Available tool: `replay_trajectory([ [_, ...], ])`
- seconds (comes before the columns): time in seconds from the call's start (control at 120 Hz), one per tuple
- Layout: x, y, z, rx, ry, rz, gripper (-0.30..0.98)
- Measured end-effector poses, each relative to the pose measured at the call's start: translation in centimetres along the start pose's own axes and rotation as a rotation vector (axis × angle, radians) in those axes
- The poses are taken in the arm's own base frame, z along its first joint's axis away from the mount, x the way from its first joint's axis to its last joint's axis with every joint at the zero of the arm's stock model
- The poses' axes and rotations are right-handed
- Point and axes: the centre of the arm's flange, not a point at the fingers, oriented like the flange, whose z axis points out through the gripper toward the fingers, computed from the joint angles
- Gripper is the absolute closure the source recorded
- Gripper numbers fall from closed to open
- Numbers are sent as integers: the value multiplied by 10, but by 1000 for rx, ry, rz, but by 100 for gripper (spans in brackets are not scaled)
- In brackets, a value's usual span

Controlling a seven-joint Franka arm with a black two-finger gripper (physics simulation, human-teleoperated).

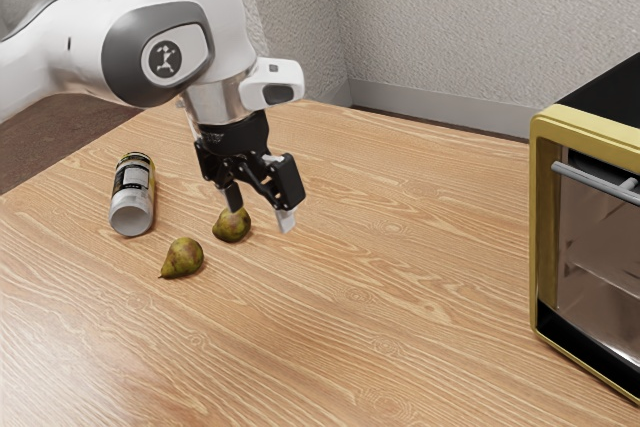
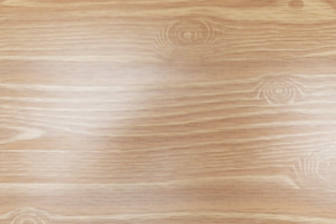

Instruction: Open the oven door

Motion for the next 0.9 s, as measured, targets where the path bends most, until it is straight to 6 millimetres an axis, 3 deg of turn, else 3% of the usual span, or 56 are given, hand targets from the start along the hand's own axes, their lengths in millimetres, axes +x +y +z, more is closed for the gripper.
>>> replay_trajectory([
  [0.008, 0, 0, 0, 0, 0, 0, 0],
  [0.05, 10, -2, -55, -12, 98, -9, 1],
  [0.083, 9, -22, -77, -11, 130, -49, 1],
  [0.133, -1, -94, -92, -6, 143, -180, 2],
  [0.192, -28, -187, -98, -4, 139, -350, 2],
  [0.242, -48, -228, -99, -7, 130, -428, 2],
  [0.292, -52, -234, -99, -13, 121, -436, 2],
  [0.408, -39, -200, -97, -24, 100, -364, 2],
  [0.442, -40, -193, -107, -23, 118, -349, 2],
  [0.458, -46, -189, -123, -23, 148, -337, 2],
  [0.5, -76, -169, -185, -11, 288, -260, 2],
  [0.525, -89, -160, -212, 17, 360, -199, 2],
  [0.583, -93, -140, -238, 143, 433, -73, 2],
  [0.625, -83, -105, -244, 211, 453, 56, 2],
  [0.692, -61, -9, -233, 252, 447, 339, 2],
  [0.783, -58, 163, -200, 256, 444, 786, 2],
  [0.825, -79, 235, -190, 253, 453, 976, 2],
  [0.858, -112, 284, -183, 257, 457, 1119, 2],
  [0.875, -134, 303, -178, 264, 457, 1187, 2],
  [0.9, -169, 317, -170, 288, 457, 1269, 2],
])
